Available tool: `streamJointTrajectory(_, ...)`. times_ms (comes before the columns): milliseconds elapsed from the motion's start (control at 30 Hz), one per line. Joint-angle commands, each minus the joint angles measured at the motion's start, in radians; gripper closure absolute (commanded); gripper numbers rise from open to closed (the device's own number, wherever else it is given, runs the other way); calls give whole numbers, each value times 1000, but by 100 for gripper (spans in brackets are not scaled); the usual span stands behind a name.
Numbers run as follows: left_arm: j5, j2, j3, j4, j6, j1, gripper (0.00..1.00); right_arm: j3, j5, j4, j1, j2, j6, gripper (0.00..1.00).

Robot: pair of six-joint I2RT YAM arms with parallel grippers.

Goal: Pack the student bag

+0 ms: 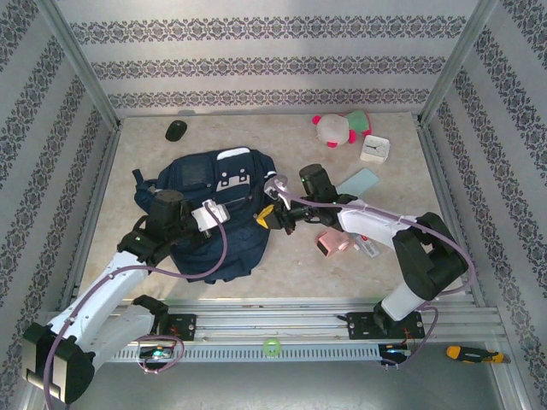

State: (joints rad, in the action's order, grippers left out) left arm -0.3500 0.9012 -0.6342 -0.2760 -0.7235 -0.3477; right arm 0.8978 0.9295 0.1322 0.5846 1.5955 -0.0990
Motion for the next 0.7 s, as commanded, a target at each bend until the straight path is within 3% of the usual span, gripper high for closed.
streamJointTrajectory(0, 17, -4, -12, 105, 30, -12, 100, -12, -44, 54, 25, -36, 50, 100)
streamJointTrajectory(133, 8, -9, -9, 113, 35, -13, 100, -31, -101, 121, 34, -17, 98, 100)
streamJointTrajectory(267, 0, -10, -6, 113, 29, -14, 100, -34, -91, 170, 44, 3, 131, 88)
streamJointTrajectory(567, -20, -11, -1, 124, 24, -14, 100, -51, -89, 252, 47, 32, 178, 81)
streamJointTrajectory(667, -20, -14, 1, 132, 28, -15, 100, -53, -77, 279, 47, 47, 197, 84)
